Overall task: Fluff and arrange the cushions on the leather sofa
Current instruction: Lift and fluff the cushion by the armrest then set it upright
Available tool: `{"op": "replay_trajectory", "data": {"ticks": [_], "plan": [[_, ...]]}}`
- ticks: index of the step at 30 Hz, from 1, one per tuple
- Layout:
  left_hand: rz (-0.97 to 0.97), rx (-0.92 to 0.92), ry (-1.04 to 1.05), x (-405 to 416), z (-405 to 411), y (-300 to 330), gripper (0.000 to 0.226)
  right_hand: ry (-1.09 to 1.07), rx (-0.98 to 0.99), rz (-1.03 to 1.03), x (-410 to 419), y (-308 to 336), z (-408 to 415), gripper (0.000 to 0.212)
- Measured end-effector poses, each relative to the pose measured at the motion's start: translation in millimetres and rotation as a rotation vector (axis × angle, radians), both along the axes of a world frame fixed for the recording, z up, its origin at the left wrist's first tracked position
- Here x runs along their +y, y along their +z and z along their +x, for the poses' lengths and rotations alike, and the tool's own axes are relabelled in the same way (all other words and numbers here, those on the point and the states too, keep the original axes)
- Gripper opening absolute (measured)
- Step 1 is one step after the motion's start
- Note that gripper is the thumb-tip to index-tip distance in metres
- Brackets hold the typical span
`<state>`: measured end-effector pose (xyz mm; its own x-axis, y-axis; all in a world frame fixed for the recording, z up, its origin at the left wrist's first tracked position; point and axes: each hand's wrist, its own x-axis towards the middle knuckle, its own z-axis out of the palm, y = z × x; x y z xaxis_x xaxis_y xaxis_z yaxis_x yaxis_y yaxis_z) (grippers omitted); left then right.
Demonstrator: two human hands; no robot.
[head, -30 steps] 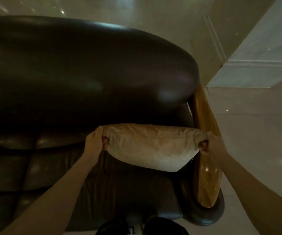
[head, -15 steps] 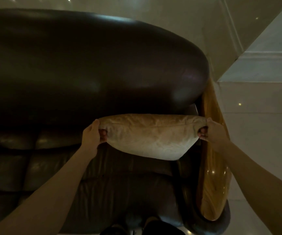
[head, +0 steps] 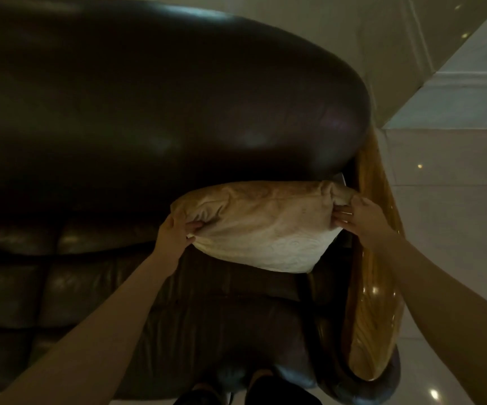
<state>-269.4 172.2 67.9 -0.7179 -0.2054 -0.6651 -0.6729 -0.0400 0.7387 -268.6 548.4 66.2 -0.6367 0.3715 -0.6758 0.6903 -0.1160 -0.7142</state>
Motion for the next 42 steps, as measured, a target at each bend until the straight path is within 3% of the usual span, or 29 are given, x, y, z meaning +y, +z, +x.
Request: {"op": "replay_trajectory", "data": {"ticks": [6, 12, 16, 21, 26, 31, 36, 42], "plan": [[-0.005, -0.037, -0.089, 3, -1, -6, 0.047, 0.042, 0.025, -0.029, -15, -9, -4, 0.044], [-0.064, -0.090, -0.192, 11, -12, -2, 0.021, 0.160, 0.049, 0.022, -29, -17, -11, 0.058], [-0.126, -0.173, -0.344, 19, -2, -4, 0.043, 0.425, 0.046, 0.199, -44, -7, -4, 0.066], [-0.190, -0.141, -0.317, 9, 22, -3, 0.052, 0.530, 0.046, 0.331, -38, -14, 28, 0.067], [-0.294, -0.061, -0.345, -1, 49, 12, 0.048, 0.662, 0.050, 0.422, -40, -6, 62, 0.067], [-0.404, 0.073, -0.410, 0, 84, 48, 0.046, 0.801, 0.193, 0.565, -58, 7, 92, 0.065], [-0.576, 0.224, -0.539, -5, 123, 82, 0.042, 0.997, 0.326, 0.680, -85, 24, 112, 0.062], [-0.874, 0.335, -0.678, -36, 171, 93, 0.053, 1.201, 0.486, 0.861, -124, 44, 133, 0.060]]}}
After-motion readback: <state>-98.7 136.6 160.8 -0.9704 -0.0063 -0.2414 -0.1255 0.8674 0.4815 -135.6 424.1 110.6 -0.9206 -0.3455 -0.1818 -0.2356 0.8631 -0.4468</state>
